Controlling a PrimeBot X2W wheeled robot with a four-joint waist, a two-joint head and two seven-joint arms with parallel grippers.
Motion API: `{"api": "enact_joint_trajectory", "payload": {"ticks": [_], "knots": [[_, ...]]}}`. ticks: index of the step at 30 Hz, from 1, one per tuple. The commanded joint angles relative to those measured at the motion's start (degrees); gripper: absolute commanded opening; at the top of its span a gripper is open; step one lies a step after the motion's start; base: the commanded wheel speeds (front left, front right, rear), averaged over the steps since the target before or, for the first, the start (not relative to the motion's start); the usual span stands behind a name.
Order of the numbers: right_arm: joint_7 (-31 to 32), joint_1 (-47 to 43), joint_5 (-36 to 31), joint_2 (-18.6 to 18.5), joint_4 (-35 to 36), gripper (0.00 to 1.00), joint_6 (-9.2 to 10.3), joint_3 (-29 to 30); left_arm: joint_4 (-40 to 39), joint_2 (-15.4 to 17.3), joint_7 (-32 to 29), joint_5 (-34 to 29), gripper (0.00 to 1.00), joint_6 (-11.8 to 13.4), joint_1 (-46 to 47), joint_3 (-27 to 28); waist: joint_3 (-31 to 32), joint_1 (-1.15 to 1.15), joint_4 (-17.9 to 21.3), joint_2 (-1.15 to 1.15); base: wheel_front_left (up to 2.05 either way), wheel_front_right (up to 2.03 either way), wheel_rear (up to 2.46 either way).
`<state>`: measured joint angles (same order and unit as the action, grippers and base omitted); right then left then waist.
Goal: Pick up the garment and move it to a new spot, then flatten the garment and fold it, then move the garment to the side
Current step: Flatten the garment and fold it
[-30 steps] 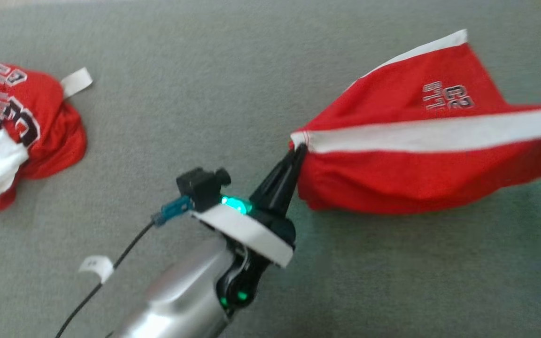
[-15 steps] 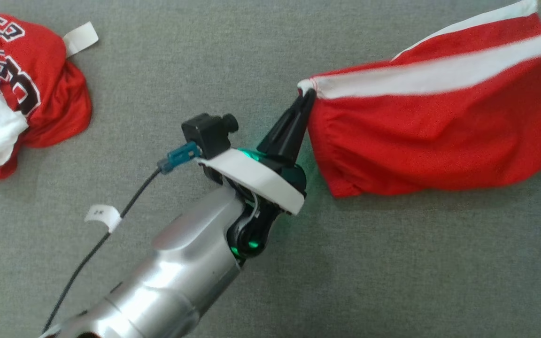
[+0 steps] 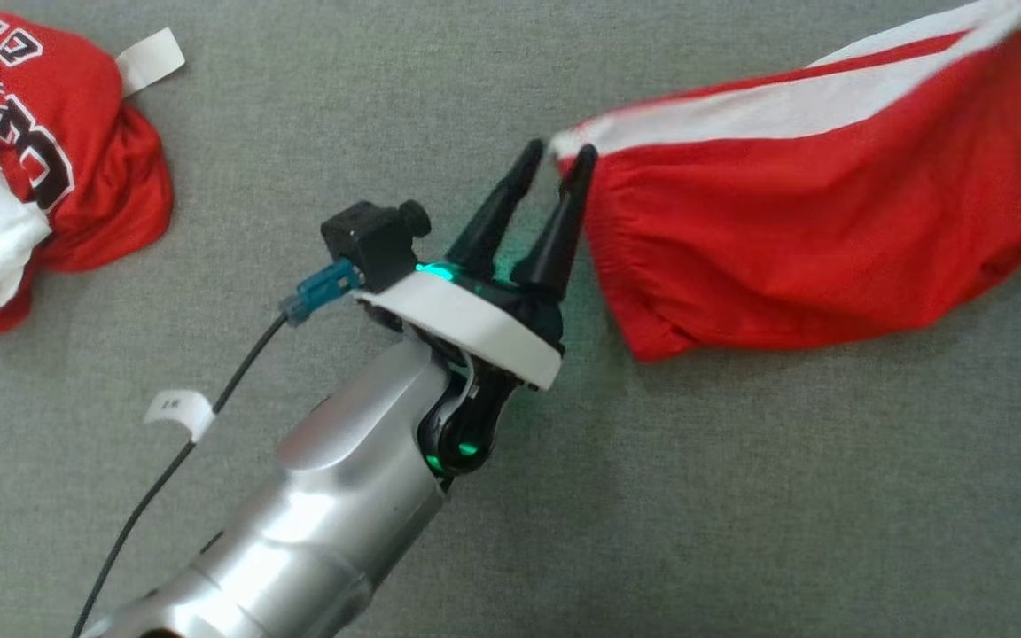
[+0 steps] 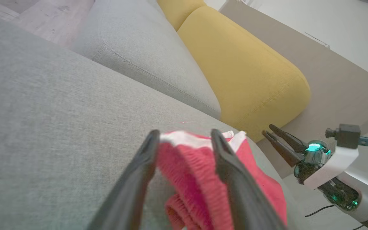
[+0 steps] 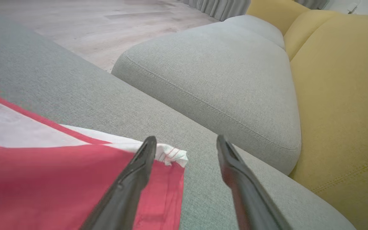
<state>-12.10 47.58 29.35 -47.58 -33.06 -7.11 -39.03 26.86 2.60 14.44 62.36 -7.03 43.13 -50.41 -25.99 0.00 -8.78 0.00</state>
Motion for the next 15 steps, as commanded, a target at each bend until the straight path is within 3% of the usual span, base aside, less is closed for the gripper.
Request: {"api": "enact_joint_trajectory", "payload": {"ticks": [1, 5, 15], "knots": [[-1.0, -0.4, 0.5, -0.9, 0.2, 1.00, -0.37, -0.1, -1.3, 0.3, 0.5, -1.2, 1.00, 0.4, -0.1, 1.9, 0.5, 0.00, 0.2, 0.00, 0.00, 0.00, 0.00], [-2.5, -2.4, 0.9, 1.1, -0.9, 1.00, -0.37, 0.4, -2.0, 0.3, 0.5, -6.0, 1.00, 2.3, -1.5, 4.4, 2.5, 0.00, 0.7, 0.00, 0.00, 0.00, 0.00], [-2.9, -13.9, 5.8, 8.6, -2.8, 1.00, -0.37, 8.3, -15.4, 0.3, 0.6, -39.6, 1.00, 17.5, -17.0, 15.5, 8.0, 0.00, 0.7, 0.00, 0.00, 0.00, 0.00]]}}
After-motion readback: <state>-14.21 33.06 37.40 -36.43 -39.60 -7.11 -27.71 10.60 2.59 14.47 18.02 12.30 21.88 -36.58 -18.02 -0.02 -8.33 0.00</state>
